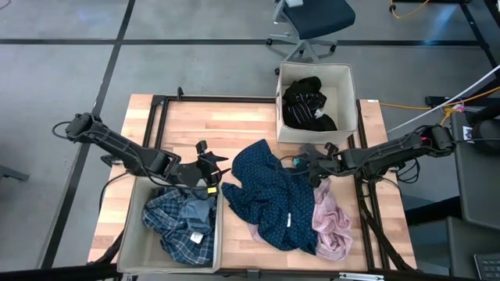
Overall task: Sort clothes
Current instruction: Put the gray sock into the bottom laundry organizer
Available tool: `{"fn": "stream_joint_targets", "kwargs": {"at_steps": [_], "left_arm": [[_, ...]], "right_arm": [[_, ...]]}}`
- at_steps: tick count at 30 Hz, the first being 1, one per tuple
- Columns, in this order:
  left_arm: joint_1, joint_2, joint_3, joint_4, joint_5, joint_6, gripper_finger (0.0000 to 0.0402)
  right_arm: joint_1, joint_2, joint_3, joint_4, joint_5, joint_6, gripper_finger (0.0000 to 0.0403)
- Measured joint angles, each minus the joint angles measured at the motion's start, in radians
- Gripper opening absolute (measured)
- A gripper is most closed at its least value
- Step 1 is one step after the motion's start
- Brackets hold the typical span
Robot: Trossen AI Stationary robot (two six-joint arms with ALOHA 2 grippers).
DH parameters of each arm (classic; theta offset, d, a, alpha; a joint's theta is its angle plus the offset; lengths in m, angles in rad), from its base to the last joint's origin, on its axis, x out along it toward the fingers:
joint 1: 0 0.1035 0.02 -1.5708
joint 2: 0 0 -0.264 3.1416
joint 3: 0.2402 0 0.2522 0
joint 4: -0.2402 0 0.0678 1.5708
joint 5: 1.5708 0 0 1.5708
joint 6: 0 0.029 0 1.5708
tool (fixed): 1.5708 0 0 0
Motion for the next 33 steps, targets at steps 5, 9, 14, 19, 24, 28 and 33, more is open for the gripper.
{"fn": "stream_joint_targets", "kwargs": {"at_steps": [5,9,14,19,24,28,33], "left_arm": [[0.0,0.0,0.0,0.008,0.0,-0.001,0.0155],[0.0,-0.001,0.0,0.01,0.0,-0.001,0.0155],[0.0,-0.001,0.0,0.011,0.0,-0.01,0.0155],[-0.001,-0.001,0.0,0.007,0.0,-0.02,0.0155],[-0.001,-0.001,0.0,0.007,0.0,-0.02,0.0155],[-0.001,-0.001,0.0,0.007,0.0,-0.02,0.0155],[0.0,-0.001,0.0,0.007,0.0,-0.02,0.0155]], "right_arm": [[0.001,0.0,0.089,-0.043,0.023,-0.087,0.0005],[0.001,0.0,0.199,-0.057,0.06,-0.199,0.0007],[0.0,0.0,0.304,-0.048,0.066,-0.266,0.0007],[-0.006,-0.001,0.305,-0.096,-0.03,-0.117,0.0037],[-0.014,0.0,0.24,-0.227,-0.033,0.086,0.0096],[-0.026,0.0,0.164,-0.213,0.041,0.204,0.0145],[-0.077,0.0,0.047,-0.068,0.056,0.261,0.018]]}}
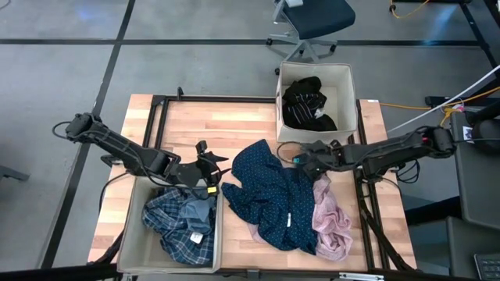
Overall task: Sort clothes
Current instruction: Put the gray sock into the bottom laundry organizer
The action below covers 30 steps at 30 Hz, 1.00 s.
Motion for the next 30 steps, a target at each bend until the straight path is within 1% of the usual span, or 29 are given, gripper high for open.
{"fn": "stream_joint_targets", "kwargs": {"at_steps": [4,8,10,13,17,18,19,23,25,27,30], "left_arm": [[0.0,0.0,0.0,0.0,0.0,-0.002,0.0155],[0.0,0.0,0.0,0.0,0.0,-0.007,0.0155],[0.0,0.0,0.0,0.0,0.0,-0.012,0.0155],[0.0,0.0,0.0,0.0,0.0,-0.018,0.0155],[0.0,0.0,0.0,0.0,0.0,-0.018,0.0155],[0.0,0.0,0.0,0.001,0.0,-0.018,0.0155],[0.0,0.0,0.0,0.003,0.0,-0.018,0.0155],[0.0,0.0,0.0,0.004,0.0,-0.017,0.0155],[0.0,0.0,0.0,0.004,0.0,-0.018,0.0155],[0.0,0.0,0.0,0.004,0.0,-0.019,0.0155],[0.0,0.0,0.0,0.004,0.0,-0.023,0.0155]], "right_arm": [[-0.066,0.0,-0.08,0.142,-0.003,-0.012,0.0186],[-0.116,0.0,-0.148,0.267,-0.065,-0.055,0.0185],[-0.132,0.0,-0.176,0.302,-0.077,-0.067,0.0177],[-0.134,-0.002,-0.199,0.324,-0.068,-0.08,0.0138],[-0.132,-0.002,-0.203,0.325,-0.064,-0.121,0.0039],[-0.132,-0.002,-0.203,0.332,-0.065,-0.139,0.0022],[-0.132,-0.002,-0.199,0.329,-0.065,-0.161,0.0017],[-0.132,-0.007,-0.137,0.273,-0.069,-0.227,0.0029],[-0.128,-0.021,-0.088,0.262,-0.07,-0.269,0.0021],[-0.106,-0.035,-0.039,0.254,-0.068,-0.325,0.0011],[-0.062,-0.038,0.051,0.258,-0.065,-0.399,0.0012]]}}
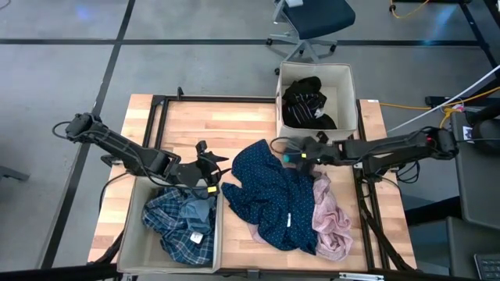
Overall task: Sort clothes
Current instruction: Put the gray sock into the bottom laundry organizer
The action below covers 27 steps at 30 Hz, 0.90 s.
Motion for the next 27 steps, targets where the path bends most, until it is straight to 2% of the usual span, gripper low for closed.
{"fn": "stream_joint_targets", "kwargs": {"at_steps": [5,8,12,15,20,24,27], "left_arm": [[0.0,0.0,0.0,0.007,0.0,-0.003,0.0155],[0.0,0.0,0.0,0.025,0.0,-0.004,0.0155],[0.008,0.018,0.0,0.112,0.008,0.021,0.0155],[0.03,0.049,0.0,0.188,0.074,0.051,0.0155],[0.062,0.139,0.0,0.318,0.163,0.16,0.0155],[0.063,0.202,0.0,0.402,0.197,0.315,0.0155],[0.056,0.232,0.0,0.437,0.202,0.379,0.0155]], "right_arm": [[0.08,0.001,0.124,0.038,0.015,-0.135,0.0011],[0.129,0.001,0.153,0.136,0.02,-0.235,0.0009],[0.172,0.007,0.155,0.307,-0.049,-0.361,0.0013],[0.202,0.04,0.155,0.374,-0.084,-0.445,0.0013],[0.221,0.139,0.155,0.458,-0.14,-0.493,0.0014],[0.22,0.193,0.155,0.517,-0.145,-0.491,0.0016],[0.22,0.208,0.155,0.535,-0.154,-0.492,0.0016]]}}
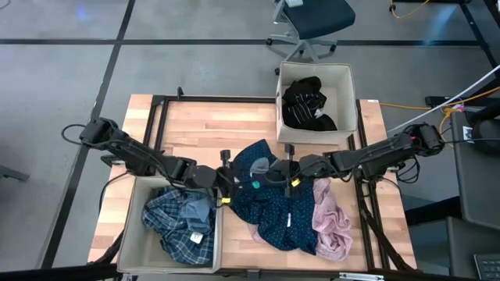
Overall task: Sort clothes
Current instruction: Put the gray sock into the bottom laundry organizer
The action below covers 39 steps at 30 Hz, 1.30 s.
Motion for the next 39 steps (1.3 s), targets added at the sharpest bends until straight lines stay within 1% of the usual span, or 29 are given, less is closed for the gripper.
{"fn": "stream_joint_targets", "kwargs": {"at_steps": [3,5,9,11,14,19,23,27,29,30,33,36,39], "left_arm": [[0.005,0.018,0.0,0.024,-0.004,0.031,0.0155],[0.015,0.02,0.0,0.021,-0.026,0.032,0.0155],[0.039,0.02,0.0,0.025,-0.03,0.022,0.0155],[0.052,0.02,0.0,0.025,-0.001,0.004,0.0155],[0.064,0.028,0.0,0.033,0.098,-0.014,0.0155],[0.063,0.033,0.0,0.084,0.126,0.011,0.015],[0.069,0.033,0.0,0.114,0.164,0.04,0.0119],[0.083,0.033,0.0,0.098,0.185,0.04,0.006],[0.085,0.033,0.0,0.074,0.184,0.039,0.0022],[0.086,0.033,0.0,0.069,0.181,0.041,0.0012],[0.08,0.026,0.001,0.058,0.124,0.049,0.001],[0.053,-0.014,0.014,0.018,0.055,0.092,0.0004],[0.021,-0.068,0.025,-0.011,0.007,0.13,0.0003]], "right_arm": [[0.0,0.002,0.0,0.012,-0.009,0.0,0.0017],[0.0,0.002,0.0,0.013,-0.034,0.0,0.0017],[0.0,0.002,0.0,0.05,-0.069,0.0,0.0018],[0.0,0.002,0.0,0.068,-0.086,0.0,0.0018],[-0.002,0.002,0.0,0.082,-0.086,0.0,0.0018],[-0.002,0.008,0.0,0.09,-0.086,-0.001,0.0018],[-0.002,0.039,0.0,0.127,-0.086,-0.004,0.0018],[-0.002,0.053,0.0,0.135,-0.077,-0.005,0.0018],[-0.002,0.053,0.0,0.141,-0.075,-0.004,0.0018],[-0.002,0.053,0.0,0.137,-0.076,-0.002,0.0018],[-0.002,0.051,0.0,0.107,-0.084,0.032,0.002],[-0.002,0.051,0.002,0.007,-0.083,0.099,0.0025],[-0.002,0.047,0.008,-0.085,-0.056,0.177,0.0029]]}}
